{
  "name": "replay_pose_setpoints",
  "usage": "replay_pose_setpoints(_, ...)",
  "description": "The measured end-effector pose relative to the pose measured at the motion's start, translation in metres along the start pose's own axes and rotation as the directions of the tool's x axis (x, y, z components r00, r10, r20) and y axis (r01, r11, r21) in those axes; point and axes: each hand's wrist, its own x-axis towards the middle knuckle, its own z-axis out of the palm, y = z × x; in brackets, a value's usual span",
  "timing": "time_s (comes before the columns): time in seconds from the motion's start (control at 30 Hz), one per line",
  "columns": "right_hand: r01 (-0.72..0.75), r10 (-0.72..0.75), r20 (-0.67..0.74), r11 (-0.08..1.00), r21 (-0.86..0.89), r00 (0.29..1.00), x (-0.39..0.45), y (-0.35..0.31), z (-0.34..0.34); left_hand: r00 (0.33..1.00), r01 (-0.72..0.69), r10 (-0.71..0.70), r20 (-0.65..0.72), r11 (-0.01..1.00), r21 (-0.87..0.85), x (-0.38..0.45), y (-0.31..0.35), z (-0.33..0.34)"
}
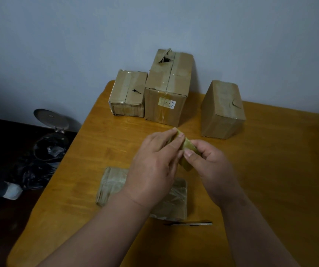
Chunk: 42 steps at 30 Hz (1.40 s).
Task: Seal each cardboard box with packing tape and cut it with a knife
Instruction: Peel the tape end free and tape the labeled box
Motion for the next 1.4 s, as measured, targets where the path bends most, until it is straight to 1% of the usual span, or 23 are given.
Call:
replay_pose_setpoints(0.1, 0.017, -0.017, 0.007, 0.999, -0.028, 1.000, -0.001, -0.001, 0.000, 0.999, 0.012, -0.013, -0.031, 0.999, -0.032, 0.000, 0.002, 0.000)
replay_pose_setpoints(0.23, 0.070, -0.069, 0.019, 0.990, -0.123, 0.997, -0.001, -0.004, 0.001, 0.986, 0.163, -0.161, 0.032, 0.983, -0.088, 0.001, 0.008, -0.004)
replay_pose_setpoints(0.33, 0.153, -0.156, 0.001, 0.968, -0.197, 0.988, -0.002, -0.005, 0.003, 0.966, 0.258, -0.257, 0.029, 0.952, -0.165, 0.004, 0.011, -0.004)
replay_pose_setpoints(0.4, 0.187, -0.194, -0.008, 0.956, -0.226, 0.981, -0.003, -0.004, 0.006, 0.960, 0.276, -0.280, 0.010, 0.938, -0.210, 0.005, 0.011, -0.004)
replay_pose_setpoints(0.57, 0.239, -0.261, -0.041, 0.927, -0.291, 0.964, -0.004, 0.002, 0.009, 0.960, 0.258, -0.279, -0.040, 0.927, -0.271, 0.004, 0.013, -0.003)
replay_pose_setpoints(0.7, 0.232, -0.249, -0.038, 0.941, -0.245, 0.968, -0.006, 0.003, 0.011, 0.960, 0.233, -0.268, -0.079, 0.923, -0.308, 0.001, 0.014, -0.001)
replay_pose_setpoints(0.87, 0.207, -0.221, -0.047, 0.956, -0.211, 0.974, -0.006, 0.003, 0.013, 0.965, 0.188, -0.231, -0.126, 0.939, -0.286, 0.000, 0.013, 0.000)
replay_pose_setpoints(0.97, 0.172, -0.187, -0.051, 0.962, -0.211, 0.981, -0.005, 0.002, 0.012, 0.968, 0.187, -0.225, -0.113, 0.942, -0.279, -0.004, 0.012, 0.001)
replay_pose_setpoints(1.07, 0.111, -0.127, -0.076, 0.976, -0.189, 0.989, -0.006, 0.003, 0.012, 0.969, 0.219, -0.241, -0.057, 0.941, -0.258, -0.008, 0.012, 0.002)
replay_pose_setpoints(1.2, 0.028, -0.028, -0.139, 1.000, -0.001, 0.990, -0.009, 0.005, 0.015, 0.939, 0.333, -0.345, 0.009, 0.897, -0.290, -0.010, 0.013, 0.004)
replay_pose_setpoints(1.27, 0.019, -0.014, -0.159, 0.999, 0.031, 0.987, -0.010, 0.006, 0.016, 0.937, 0.329, -0.348, -0.019, 0.902, -0.280, -0.010, 0.013, 0.004)
replay_pose_setpoints(1.4, 0.021, -0.014, -0.193, 0.999, 0.036, 0.981, -0.011, 0.008, 0.018, 0.956, 0.245, -0.270, -0.120, 0.951, -0.189, -0.009, 0.015, 0.003)
